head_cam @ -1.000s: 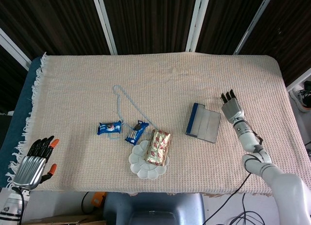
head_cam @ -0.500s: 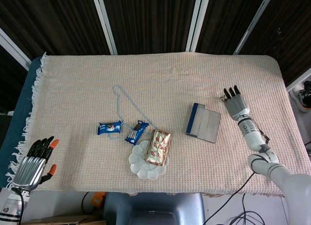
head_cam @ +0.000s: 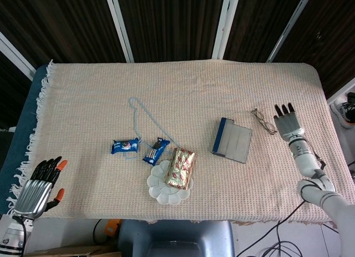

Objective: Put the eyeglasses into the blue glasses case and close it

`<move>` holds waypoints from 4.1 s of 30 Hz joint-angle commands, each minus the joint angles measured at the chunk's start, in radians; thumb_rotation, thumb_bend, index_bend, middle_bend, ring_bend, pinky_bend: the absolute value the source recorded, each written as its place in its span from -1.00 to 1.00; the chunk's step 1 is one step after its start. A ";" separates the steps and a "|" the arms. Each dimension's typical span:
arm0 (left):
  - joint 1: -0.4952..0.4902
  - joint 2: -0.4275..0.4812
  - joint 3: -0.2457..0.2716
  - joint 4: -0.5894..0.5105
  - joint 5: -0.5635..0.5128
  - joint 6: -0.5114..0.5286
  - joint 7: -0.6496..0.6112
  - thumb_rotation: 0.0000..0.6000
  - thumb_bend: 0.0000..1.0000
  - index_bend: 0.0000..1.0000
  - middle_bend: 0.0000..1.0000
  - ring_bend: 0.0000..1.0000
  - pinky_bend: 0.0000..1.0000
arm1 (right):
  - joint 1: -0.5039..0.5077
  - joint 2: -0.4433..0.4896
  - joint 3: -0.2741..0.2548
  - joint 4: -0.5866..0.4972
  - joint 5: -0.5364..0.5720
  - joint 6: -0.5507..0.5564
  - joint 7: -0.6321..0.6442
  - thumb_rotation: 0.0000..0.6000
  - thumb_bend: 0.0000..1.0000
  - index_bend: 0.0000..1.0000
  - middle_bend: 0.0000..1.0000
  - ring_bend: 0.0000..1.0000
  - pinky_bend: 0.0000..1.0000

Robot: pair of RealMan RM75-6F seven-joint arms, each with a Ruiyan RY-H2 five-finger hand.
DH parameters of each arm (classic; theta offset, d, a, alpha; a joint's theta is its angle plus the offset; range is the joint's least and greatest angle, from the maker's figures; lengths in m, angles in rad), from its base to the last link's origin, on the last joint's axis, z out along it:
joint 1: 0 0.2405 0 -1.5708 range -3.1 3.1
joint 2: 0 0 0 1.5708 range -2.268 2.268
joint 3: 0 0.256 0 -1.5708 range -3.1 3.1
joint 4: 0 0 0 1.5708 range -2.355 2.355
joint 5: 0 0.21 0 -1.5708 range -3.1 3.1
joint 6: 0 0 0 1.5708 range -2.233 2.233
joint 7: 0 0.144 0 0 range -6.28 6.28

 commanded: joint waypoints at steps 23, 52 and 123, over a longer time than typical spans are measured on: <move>0.002 -0.005 0.001 -0.002 0.001 0.003 0.010 1.00 -0.18 -1.00 -1.00 -1.00 -0.83 | 0.000 -0.044 -0.028 0.073 -0.162 -0.103 0.426 1.00 0.01 -0.38 -1.00 -1.00 -1.00; 0.009 0.002 0.004 -0.004 0.011 0.016 -0.002 1.00 -0.18 -1.00 -1.00 -1.00 -0.83 | -0.047 0.155 -0.092 -0.380 -0.284 0.116 0.306 1.00 0.01 -0.35 -1.00 -1.00 -1.00; 0.017 -0.004 0.006 -0.007 0.023 0.025 0.008 1.00 -0.18 -1.00 -1.00 -1.00 -0.82 | 0.020 0.013 -0.114 -0.134 -0.375 0.165 0.239 1.00 -0.11 0.13 -1.00 -1.00 -1.00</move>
